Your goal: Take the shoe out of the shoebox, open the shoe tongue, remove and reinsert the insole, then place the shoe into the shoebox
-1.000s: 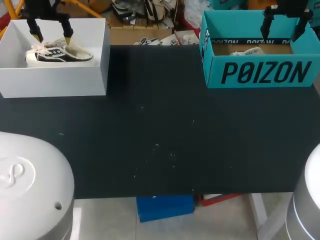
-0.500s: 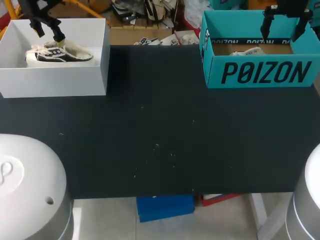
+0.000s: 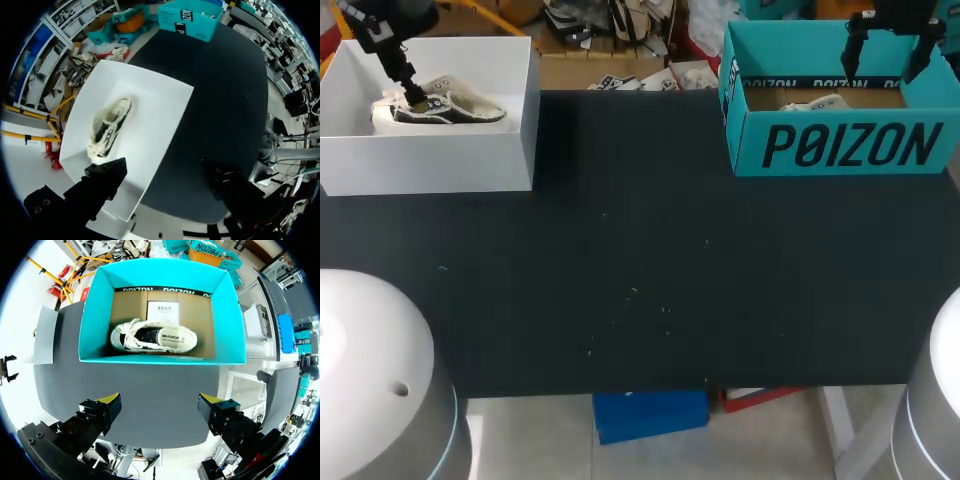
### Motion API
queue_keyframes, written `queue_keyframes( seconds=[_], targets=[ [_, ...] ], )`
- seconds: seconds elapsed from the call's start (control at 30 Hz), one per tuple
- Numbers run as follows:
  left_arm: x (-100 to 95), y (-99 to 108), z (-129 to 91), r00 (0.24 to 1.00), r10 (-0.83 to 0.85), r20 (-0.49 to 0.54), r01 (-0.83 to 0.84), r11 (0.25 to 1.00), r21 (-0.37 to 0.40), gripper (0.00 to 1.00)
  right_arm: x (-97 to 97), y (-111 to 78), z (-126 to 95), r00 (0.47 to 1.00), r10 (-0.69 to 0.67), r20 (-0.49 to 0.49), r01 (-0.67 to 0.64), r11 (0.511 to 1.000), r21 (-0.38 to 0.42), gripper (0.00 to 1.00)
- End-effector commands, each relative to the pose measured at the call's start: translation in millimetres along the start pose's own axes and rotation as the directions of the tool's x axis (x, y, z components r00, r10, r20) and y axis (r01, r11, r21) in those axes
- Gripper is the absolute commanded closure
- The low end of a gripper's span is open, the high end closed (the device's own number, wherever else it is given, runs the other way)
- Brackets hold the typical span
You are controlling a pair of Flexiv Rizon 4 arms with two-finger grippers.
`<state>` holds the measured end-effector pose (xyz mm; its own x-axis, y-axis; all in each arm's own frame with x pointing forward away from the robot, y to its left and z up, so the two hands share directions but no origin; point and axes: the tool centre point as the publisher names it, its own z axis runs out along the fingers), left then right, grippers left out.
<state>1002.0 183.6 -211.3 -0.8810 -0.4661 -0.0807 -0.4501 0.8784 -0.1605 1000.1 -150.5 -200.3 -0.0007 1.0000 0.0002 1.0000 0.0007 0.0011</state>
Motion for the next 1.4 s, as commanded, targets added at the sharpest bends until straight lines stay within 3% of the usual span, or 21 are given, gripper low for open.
queue_keyframes(
  seconds=[0.03,0.07,0.1,0.17,0.23,0.3,0.37,0.47,0.73,1.07,1.17,1.23,1.4],
  targets=[
    [-24.4,7.6,10.4,0.999,0.03,-0.015,-0.03,0.999,-0.013,0.19,0.1,0.0,-0.2,1.0,0.0,0.0,0.0,1.0,0.001,0.0],
    [-29.5,9.2,13.0,0.999,0.037,-0.01,-0.037,0.999,-0.029,0.37,0.1,0.0,-0.2,1.0,0.0,0.0,0.0,1.0,0.001,0.0],
    [-33.8,10.5,15.9,0.999,0.048,-0.003,-0.048,0.998,-0.042,0.48,0.1,0.0,-0.2,1.0,0.0,0.0,0.0,1.0,0.001,0.0],
    [-40.9,12.3,19.6,0.998,0.063,-0.004,-0.063,0.996,-0.057,0.38,0.1,0.0,-0.2,1.0,0.0,0.0,0.0,1.0,0.001,0.0],
    [-47.0,13.1,22.4,0.997,0.083,0.006,-0.082,0.994,-0.067,0.4,0.1,0.0,-0.2,1.0,0.0,0.0,0.0,1.0,0.001,0.0],
    [-55.6,13.3,27.6,0.997,0.078,0.007,-0.077,0.994,-0.075,0.32,0.1,0.0,-0.2,1.0,0.0,0.0,0.0,1.0,0.001,0.0],
    [-62.6,13.2,30.8,0.997,0.08,0.007,-0.079,0.994,-0.079,0.35,0.1,0.0,-0.2,1.0,0.0,0.0,0.0,1.0,0.001,0.0],
    [-75.0,12.4,37.0,0.997,0.077,0.01,-0.076,0.993,-0.086,0.27,0.1,0.0,-0.2,1.0,0.0,0.0,0.0,1.0,0.001,0.0],
    [-109.1,9.7,64.0,0.991,0.13,0.009,-0.128,0.987,-0.099,0.35,0.1,0.0,-0.2,1.0,0.0,0.0,0.0,1.0,0.001,0.0],
    [-135.4,-0.1,99.4,0.956,0.288,-0.052,-0.292,0.952,-0.096,0.38,0.1,0.0,-0.2,1.0,0.0,0.0,0.0,1.0,0.001,0.0],
    [-140.2,-5.3,108.8,0.943,0.325,-0.07,-0.331,0.94,-0.085,0.35,0.1,0.0,-0.2,1.0,0.0,0.0,0.0,1.0,0.001,0.0],
    [-142.2,-9.5,114.5,0.932,0.354,-0.074,-0.359,0.93,-0.083,0.38,0.1,0.0,-0.2,1.0,0.0,0.0,0.0,1.0,0.001,0.0],
    [-147.5,-19.4,126.8,0.917,0.39,-0.086,-0.397,0.914,-0.083,0.3,0.1,0.0,-0.2,1.0,0.0,0.0,0.0,1.0,0.001,0.0]
  ],
)
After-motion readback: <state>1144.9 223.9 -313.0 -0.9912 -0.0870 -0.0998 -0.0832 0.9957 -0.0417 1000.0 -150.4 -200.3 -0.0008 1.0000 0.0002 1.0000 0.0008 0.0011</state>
